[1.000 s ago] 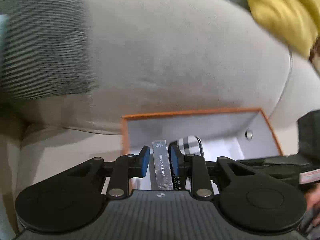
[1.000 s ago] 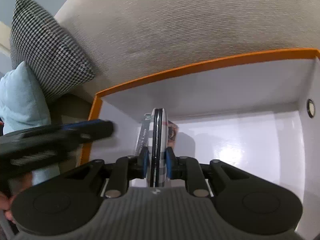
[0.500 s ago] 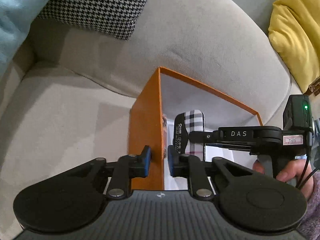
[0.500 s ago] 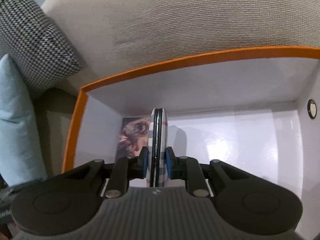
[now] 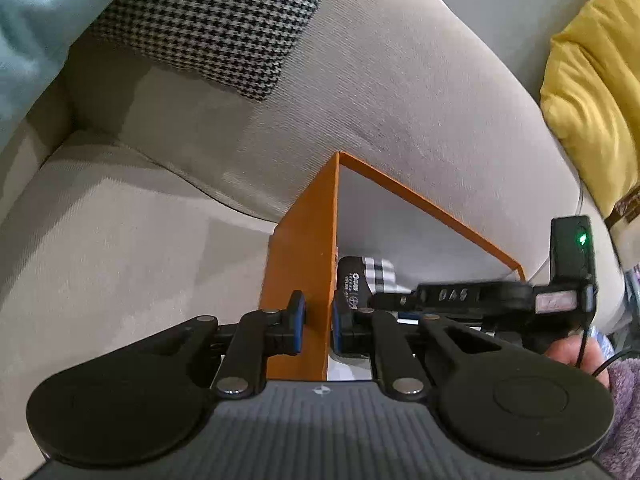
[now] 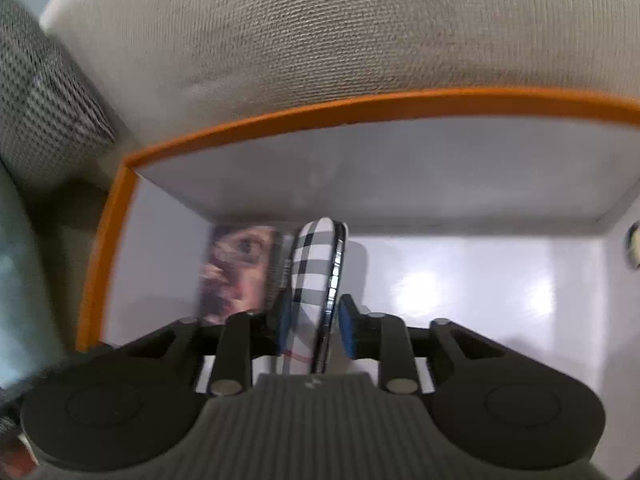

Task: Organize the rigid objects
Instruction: 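Lower the plaid tin beside the card box and open the right gripper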

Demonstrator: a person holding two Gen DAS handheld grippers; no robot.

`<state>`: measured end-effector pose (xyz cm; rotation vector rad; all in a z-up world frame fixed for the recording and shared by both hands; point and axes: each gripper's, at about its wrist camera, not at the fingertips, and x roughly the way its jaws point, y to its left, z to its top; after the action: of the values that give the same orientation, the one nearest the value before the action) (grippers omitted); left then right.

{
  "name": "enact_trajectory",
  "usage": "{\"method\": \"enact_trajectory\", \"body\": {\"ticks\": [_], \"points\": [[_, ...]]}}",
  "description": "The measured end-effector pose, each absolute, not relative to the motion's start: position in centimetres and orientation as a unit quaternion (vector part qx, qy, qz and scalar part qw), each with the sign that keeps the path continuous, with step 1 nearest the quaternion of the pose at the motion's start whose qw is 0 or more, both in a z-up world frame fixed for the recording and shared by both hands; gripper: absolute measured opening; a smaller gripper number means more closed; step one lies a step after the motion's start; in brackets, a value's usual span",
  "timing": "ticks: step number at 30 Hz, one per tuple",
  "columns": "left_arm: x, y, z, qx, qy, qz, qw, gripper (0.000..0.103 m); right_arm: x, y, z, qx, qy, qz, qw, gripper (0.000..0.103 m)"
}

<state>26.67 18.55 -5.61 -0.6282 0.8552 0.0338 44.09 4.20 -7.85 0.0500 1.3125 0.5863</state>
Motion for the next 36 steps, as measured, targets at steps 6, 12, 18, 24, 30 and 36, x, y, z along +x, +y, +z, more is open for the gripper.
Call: {"method": "enact_trajectory", "body": {"ticks": [6, 12, 18, 24, 30, 36], "points": [[26.5, 18.6, -5.1, -0.299, 0.404, 0.015, 0.864, 0.015, 42.7, 5.8, -7.6, -0.07, 0.604, 0.296, 0.736, 0.054], [26.2, 18.4, -4.9, -0.295, 0.402, 0.014, 0.867, 0.015, 41.3, 7.1, -7.8, -0.145, 0.6, 0.326, 0.716, 0.061], [26.0, 18.6, -4.7, -0.301, 0.4, 0.01, 0.866, 0.015, 40.8, 8.5, -7.4, -0.16, 0.579, 0.316, 0.735, 0.057], [25.9, 18.5, -4.6, -0.294, 0.396, 0.012, 0.869, 0.015, 40.1, 8.6, -6.3, -0.177, 0.568, 0.312, 0.741, 0.059], [25.8, 18.1, -4.5, -0.29, 0.391, 0.017, 0.873, 0.015, 38.4, 9.7, -5.4, -0.128, 0.612, 0.36, 0.692, 0.029], [25.4, 18.1, -4.2, -0.29, 0.377, 0.012, 0.88, 0.015, 38.5, 10.9, -6.7, -0.109, 0.619, 0.359, 0.69, 0.008]]}}
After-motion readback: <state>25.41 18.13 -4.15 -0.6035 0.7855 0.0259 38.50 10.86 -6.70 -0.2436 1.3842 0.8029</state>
